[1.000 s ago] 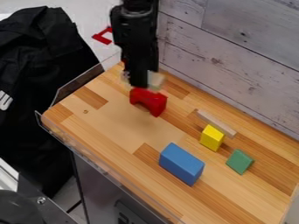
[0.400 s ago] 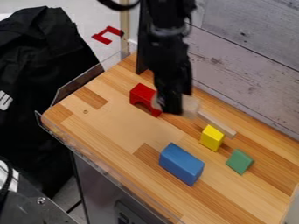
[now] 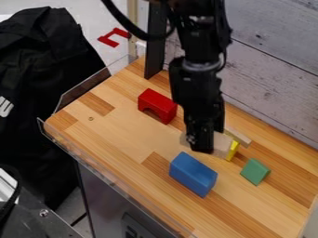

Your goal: Put the rectangular block on top of the blue rectangular block

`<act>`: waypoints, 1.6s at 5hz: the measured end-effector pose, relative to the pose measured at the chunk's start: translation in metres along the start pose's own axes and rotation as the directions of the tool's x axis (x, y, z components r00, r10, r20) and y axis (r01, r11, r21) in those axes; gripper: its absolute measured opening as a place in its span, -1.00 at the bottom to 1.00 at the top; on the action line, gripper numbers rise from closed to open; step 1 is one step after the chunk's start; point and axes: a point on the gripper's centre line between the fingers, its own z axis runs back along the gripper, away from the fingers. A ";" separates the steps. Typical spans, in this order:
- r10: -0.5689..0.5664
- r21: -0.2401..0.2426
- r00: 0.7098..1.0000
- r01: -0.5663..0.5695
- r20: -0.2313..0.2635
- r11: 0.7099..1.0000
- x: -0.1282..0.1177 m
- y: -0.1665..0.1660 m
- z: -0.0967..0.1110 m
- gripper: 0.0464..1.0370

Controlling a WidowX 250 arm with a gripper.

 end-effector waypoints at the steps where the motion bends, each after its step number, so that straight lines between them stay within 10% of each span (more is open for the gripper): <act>1: 0.000 0.019 1.000 0.000 0.014 1.000 0.004 0.004 -0.008 -0.02; 8: -0.081 0.070 0.994 0.076 0.072 0.995 0.019 0.000 -0.032 -0.02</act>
